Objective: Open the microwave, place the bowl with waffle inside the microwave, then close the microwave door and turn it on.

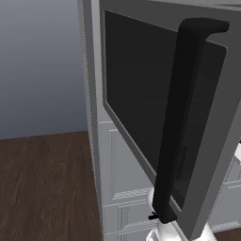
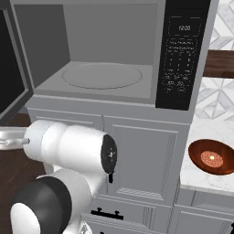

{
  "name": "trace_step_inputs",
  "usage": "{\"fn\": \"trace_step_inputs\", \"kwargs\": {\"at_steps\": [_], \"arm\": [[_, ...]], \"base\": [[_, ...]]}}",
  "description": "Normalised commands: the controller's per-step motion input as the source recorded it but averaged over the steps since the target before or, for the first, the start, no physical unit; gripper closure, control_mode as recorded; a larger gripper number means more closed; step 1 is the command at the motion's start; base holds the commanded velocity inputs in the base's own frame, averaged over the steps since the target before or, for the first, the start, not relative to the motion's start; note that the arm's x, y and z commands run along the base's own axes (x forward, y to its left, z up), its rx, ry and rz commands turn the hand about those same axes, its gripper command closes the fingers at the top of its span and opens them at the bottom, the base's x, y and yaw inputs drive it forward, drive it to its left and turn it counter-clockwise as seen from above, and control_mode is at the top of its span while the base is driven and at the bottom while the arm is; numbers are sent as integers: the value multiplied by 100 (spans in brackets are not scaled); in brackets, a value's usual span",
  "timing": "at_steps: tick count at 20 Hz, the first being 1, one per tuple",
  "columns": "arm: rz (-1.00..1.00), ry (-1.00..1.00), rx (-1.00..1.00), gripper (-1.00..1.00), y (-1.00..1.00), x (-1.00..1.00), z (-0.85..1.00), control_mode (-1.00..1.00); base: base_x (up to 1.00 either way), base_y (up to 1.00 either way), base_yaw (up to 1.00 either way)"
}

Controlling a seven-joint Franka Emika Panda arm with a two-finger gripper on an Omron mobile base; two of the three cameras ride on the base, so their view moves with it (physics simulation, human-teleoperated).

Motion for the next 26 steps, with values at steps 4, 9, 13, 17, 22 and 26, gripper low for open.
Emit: {"fn": "trace_step_inputs", "kwargs": {"at_steps": [4,9,13,17,22,26], "arm": [[-43,24,0,-100,-100,2,-25,-100],[-31,27,0,-100,-100,27,-40,-100],[-22,20,2,-100,-100,54,-51,-100],[-18,12,5,-100,-100,54,-60,-100],[-12,10,8,-100,-100,71,-70,-100],[-9,7,10,-100,-100,81,-78,-100]], "base": [[0,0,0],[0,0,0],[0,0,0],[0,0,0],[0,0,0],[0,0,0]]}}
